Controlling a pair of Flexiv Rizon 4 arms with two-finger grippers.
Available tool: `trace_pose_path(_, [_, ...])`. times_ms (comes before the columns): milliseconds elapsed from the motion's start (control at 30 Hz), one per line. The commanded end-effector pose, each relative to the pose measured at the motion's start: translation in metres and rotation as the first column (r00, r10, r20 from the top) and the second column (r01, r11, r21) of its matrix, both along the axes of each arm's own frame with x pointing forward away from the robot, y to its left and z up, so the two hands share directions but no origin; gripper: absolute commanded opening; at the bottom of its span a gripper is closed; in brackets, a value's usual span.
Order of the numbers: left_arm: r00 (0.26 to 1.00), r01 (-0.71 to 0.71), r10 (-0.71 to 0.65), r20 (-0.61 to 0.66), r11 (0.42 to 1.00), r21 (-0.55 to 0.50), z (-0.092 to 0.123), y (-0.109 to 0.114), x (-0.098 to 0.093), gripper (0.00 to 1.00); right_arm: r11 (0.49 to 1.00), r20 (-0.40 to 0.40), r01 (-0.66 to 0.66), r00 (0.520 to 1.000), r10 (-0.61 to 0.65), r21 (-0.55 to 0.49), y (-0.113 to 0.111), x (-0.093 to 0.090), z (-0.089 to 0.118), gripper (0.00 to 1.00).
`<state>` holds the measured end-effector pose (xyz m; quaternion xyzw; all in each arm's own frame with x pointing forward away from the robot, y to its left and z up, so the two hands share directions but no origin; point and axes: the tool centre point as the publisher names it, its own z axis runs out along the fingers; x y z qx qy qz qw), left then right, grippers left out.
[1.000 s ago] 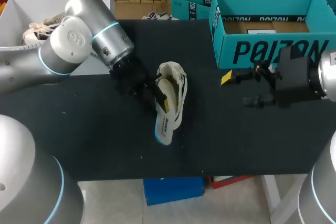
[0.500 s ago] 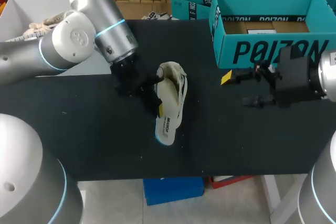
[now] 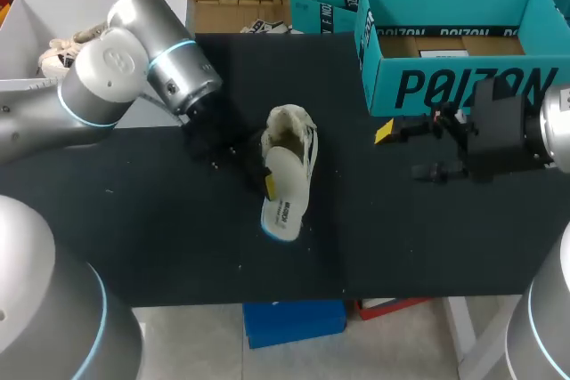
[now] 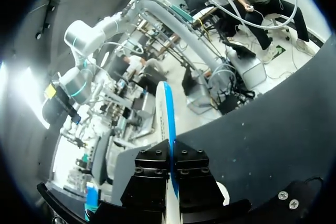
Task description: Take the shoe out of the shoebox, open the shoe tongue, remove and reinsert the insole, then place the shoe into the shoebox
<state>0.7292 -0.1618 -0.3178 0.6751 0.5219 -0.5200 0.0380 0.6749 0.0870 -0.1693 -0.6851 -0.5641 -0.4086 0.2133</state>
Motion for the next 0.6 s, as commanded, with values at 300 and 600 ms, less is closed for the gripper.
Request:
trace_pose_path(300, [0.998, 0.034, -0.034, -0.059, 0.999, -0.01, 0.0004, 0.0048, 0.0027, 0.0, 1.0, 0.0, 0.0, 1.0, 0.0, 0.0, 0.0005, 0.0005, -0.0001, 1.0])
trace_pose_path(600, [0.987, 0.155, -0.157, 0.014, 0.982, 0.111, 0.0024, 0.0023, 0.0074, 0.0, 1.0, 0.0, 0.0, 1.0, 0.0, 0.0, 0.0005, 0.0005, -0.0001, 1.0])
